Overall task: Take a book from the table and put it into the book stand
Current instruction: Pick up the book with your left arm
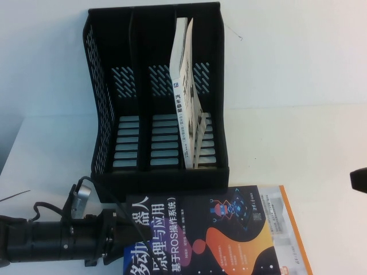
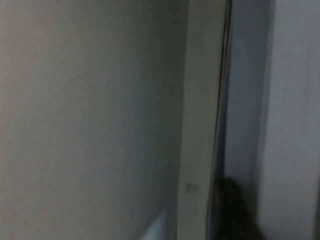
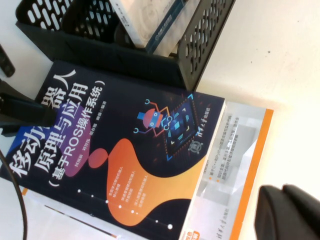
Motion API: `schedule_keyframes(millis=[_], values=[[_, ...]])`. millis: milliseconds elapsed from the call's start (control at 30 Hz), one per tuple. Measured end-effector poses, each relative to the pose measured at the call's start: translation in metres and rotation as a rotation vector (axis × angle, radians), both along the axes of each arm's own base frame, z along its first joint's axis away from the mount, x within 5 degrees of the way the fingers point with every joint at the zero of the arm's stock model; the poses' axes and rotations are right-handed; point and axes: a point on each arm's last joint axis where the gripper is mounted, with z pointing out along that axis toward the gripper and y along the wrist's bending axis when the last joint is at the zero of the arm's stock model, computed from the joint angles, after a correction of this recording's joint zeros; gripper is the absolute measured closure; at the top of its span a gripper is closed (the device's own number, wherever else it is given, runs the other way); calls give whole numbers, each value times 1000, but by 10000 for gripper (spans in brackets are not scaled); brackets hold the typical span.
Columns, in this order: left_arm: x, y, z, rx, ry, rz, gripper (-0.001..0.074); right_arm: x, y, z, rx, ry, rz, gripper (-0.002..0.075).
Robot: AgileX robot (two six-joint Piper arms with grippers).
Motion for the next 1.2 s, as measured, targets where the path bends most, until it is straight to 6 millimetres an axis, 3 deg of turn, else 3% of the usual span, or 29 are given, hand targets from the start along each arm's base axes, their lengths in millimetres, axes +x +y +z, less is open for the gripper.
schedule_keyframes(millis=[100, 567, 967, 1200], values=[[0, 0, 0, -2, 3, 0, 542, 0, 0, 0, -1, 1, -1, 728], [0, 3, 0, -28, 10, -2, 541, -1, 0, -1, -4, 9, 0, 728], [-1, 39, -1, -33, 28, 35, 541, -2, 0, -2, -18, 29, 15, 728], [-2, 22, -3, 4, 16, -3, 541, -2, 3, -8, -4, 101, 34, 728]])
